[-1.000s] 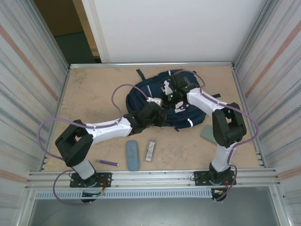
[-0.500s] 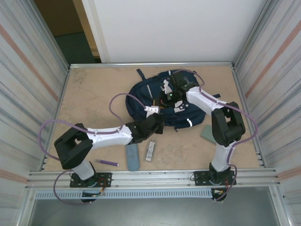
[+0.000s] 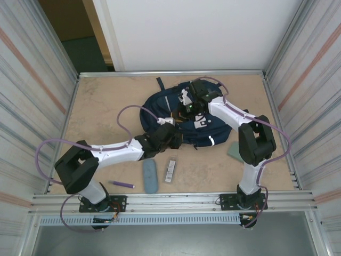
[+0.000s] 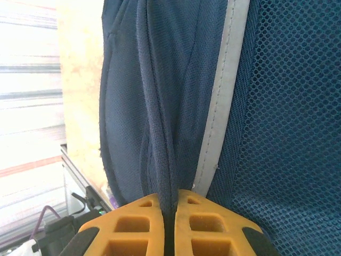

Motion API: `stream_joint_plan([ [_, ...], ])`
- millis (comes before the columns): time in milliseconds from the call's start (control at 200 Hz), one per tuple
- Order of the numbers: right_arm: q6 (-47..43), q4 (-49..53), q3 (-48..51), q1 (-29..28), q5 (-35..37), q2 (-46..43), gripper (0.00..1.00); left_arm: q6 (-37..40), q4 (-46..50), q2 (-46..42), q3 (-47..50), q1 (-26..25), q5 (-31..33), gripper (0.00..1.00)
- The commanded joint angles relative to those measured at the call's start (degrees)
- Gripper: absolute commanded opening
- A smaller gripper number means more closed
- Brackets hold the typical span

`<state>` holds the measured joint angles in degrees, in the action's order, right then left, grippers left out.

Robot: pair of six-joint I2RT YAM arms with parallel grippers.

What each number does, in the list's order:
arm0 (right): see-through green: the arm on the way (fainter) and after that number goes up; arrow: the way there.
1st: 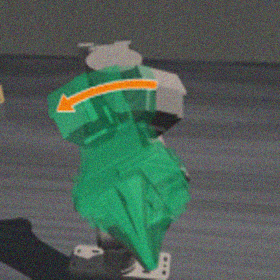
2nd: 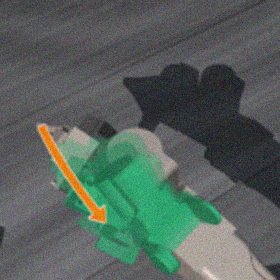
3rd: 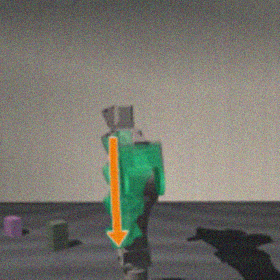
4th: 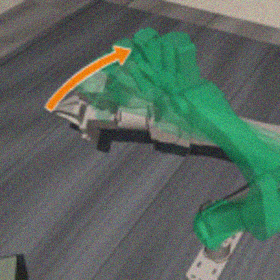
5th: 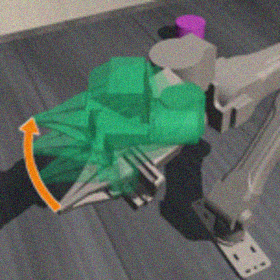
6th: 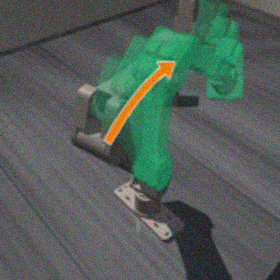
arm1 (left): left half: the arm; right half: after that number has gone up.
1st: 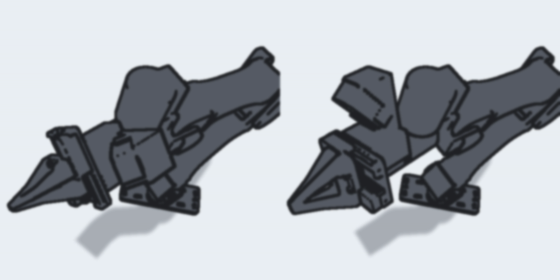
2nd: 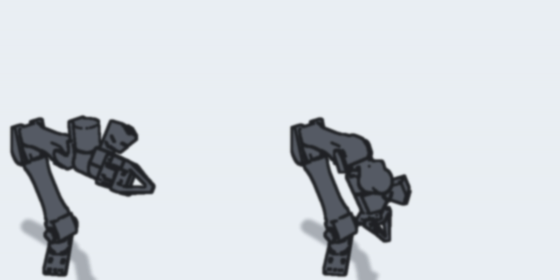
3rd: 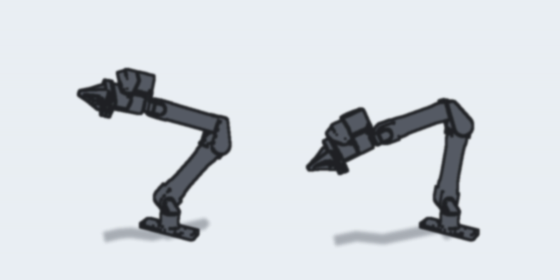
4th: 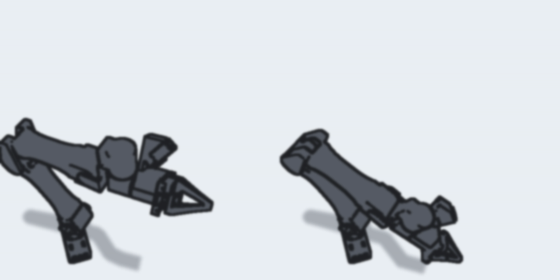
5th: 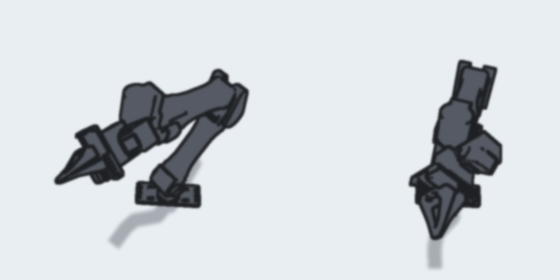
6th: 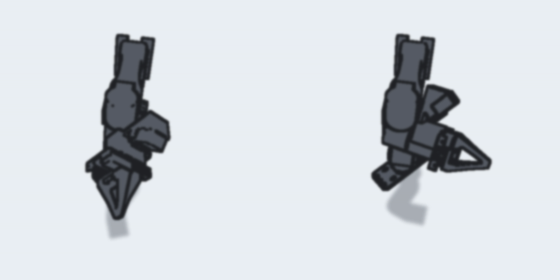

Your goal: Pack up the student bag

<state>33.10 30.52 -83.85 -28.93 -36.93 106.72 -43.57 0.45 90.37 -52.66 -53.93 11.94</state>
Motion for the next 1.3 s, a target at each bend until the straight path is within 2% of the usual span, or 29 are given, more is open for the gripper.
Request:
stream_joint_plan([
  [0, 2.36, 1.14, -2.45, -1.42, -1.97, -0.66, 0.01, 0.21, 2.63, 1.19, -2.92, 0.92, -2.49, 0.41],
  [75, 2.79, 0.71, -1.89, -1.72, -1.72, -0.63, 0.02, -0.17, 4.94, 1.47, -4.70, 1.28, -3.42, 0.42],
  [276, 3.71, 0.34, -1.68, -1.72, -2.98, -0.42, 0.03, -3.18, 13.51, 5.03, -7.69, 1.68, -0.95, 0.42],
  [411, 4.14, 0.33, -2.09, -1.59, -4.10, -0.37, 0.03, -2.67, 20.77, 7.84, -11.42, 1.64, 0.63, 0.36],
  [656, 3.44, 0.94, -1.68, -0.54, -4.55, -1.04, 0.03, -4.31, 30.28, 8.53, -12.05, 2.03, 6.29, 0.31],
  [797, 2.41, 1.47, -1.16, 0.63, -3.55, -1.86, 0.03, -4.06, 28.25, 6.35, -7.17, 2.08, 5.67, 0.25],
  [892, 2.43, 1.47, -1.56, 1.48, -4.20, -1.94, 0.03, -4.49, 27.65, 4.74, -3.68, 2.01, 4.67, 0.24],
  [1002, 2.47, 1.26, -1.58, 1.68, -3.80, -2.56, 0.03, -3.05, 22.06, 2.18, 2.03, 2.09, 3.41, 0.26],
  [1153, 3.11, 0.55, -1.65, 1.58, -4.71, -2.47, 0.03, 2.42, 17.67, -3.07, 5.18, 2.06, 2.85, 0.28],
  [1293, 3.63, -0.86, -0.30, 1.59, -4.53, -2.66, 0.03, 7.40, 11.08, -10.96, 6.21, 1.99, -0.93, 0.29],
])
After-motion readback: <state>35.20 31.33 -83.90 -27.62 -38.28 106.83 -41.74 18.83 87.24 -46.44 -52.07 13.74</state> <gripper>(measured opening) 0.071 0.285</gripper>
